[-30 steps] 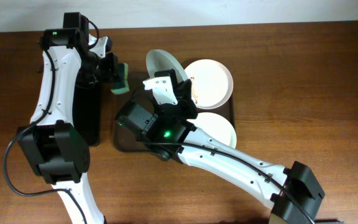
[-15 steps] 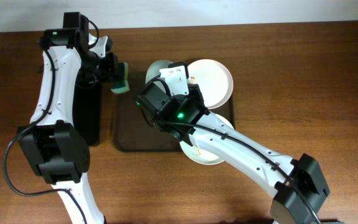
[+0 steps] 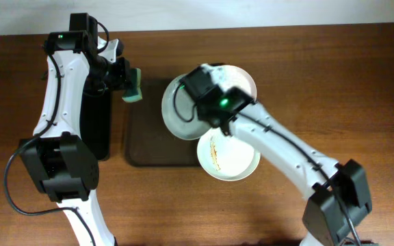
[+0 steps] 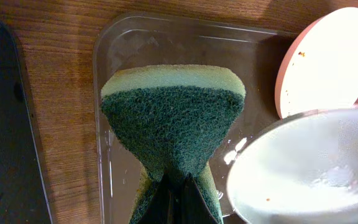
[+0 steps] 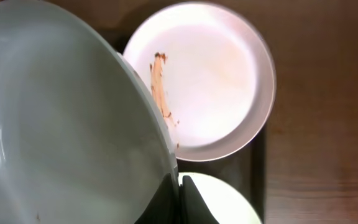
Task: Clean dirty plates on tray and stack at the side
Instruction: 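Carry the cleaned plate with the right gripper toward the right side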
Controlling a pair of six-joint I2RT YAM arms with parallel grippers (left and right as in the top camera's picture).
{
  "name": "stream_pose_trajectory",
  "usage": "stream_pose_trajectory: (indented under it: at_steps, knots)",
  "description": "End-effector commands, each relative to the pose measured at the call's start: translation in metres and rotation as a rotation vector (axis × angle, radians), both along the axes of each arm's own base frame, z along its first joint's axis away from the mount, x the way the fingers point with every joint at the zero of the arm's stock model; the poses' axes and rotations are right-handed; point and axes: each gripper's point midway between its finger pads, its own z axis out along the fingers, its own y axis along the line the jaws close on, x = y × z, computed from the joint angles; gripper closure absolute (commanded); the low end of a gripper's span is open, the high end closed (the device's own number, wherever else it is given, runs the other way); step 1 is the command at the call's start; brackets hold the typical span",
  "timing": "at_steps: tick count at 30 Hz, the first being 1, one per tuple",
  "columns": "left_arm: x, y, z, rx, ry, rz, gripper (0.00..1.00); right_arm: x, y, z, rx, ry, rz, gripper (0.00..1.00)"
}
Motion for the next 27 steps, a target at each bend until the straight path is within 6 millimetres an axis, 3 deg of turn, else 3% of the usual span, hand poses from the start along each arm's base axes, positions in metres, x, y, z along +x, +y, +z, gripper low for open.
stream_pose_trajectory:
  at_steps: [1,3,7,8,10,11,13,16,18,21,25,27]
  knots:
    - [0.002,-0.002,0.007,0.001,-0.027,-0.022,0.99,0.0,-0.006,0.032,0.276,0.053,0.023,0.96]
    - [0.002,-0.002,0.007,0.001,-0.028,-0.022,0.99,0.01,-0.015,0.045,0.349,0.029,0.022,0.96]
    - [0.002,-0.002,0.007,0.002,-0.028,-0.022,0.99,0.012,-0.057,0.046,0.118,-0.067,-0.166,0.96]
    - [0.003,-0.002,0.007,0.002,-0.029,-0.022,0.99,0.009,-0.042,0.052,0.093,-0.089,-0.104,0.96]
    - [0.004,-0.002,0.008,0.002,-0.036,-0.022,0.99,0.004,-0.056,0.072,-0.191,-0.226,-0.132,0.96]
    - [0.004,-0.002,0.008,0.002,-0.036,-0.022,0.99,-0.003,-0.053,0.082,-0.306,-0.29,-0.142,0.96]
    - [0.004,-0.002,0.008,0.002,-0.035,-0.022,0.99,-0.009,-0.045,0.091,-0.387,-0.344,-0.128,0.96]
    - [0.004,-0.002,0.008,0.001,-0.034,-0.022,0.99,-0.01,-0.029,0.08,-0.206,-0.269,-0.082,0.96]
    - [0.004,-0.002,0.008,0.002,-0.034,-0.023,0.99,-0.016,-0.034,0.072,-0.028,-0.163,-0.101,0.96]
    - [0.004,-0.002,0.008,0.002,-0.034,-0.023,0.99,-0.024,-0.08,0.08,0.125,-0.058,-0.187,0.96]
    - [0.004,-0.002,0.008,0.002,-0.035,-0.023,0.99,-0.044,-0.173,0.098,0.212,-0.014,-0.4,0.96]
    - [0.004,-0.002,0.008,0.002,-0.034,-0.023,0.99,-0.051,-0.215,0.094,0.24,0.002,-0.517,0.96]
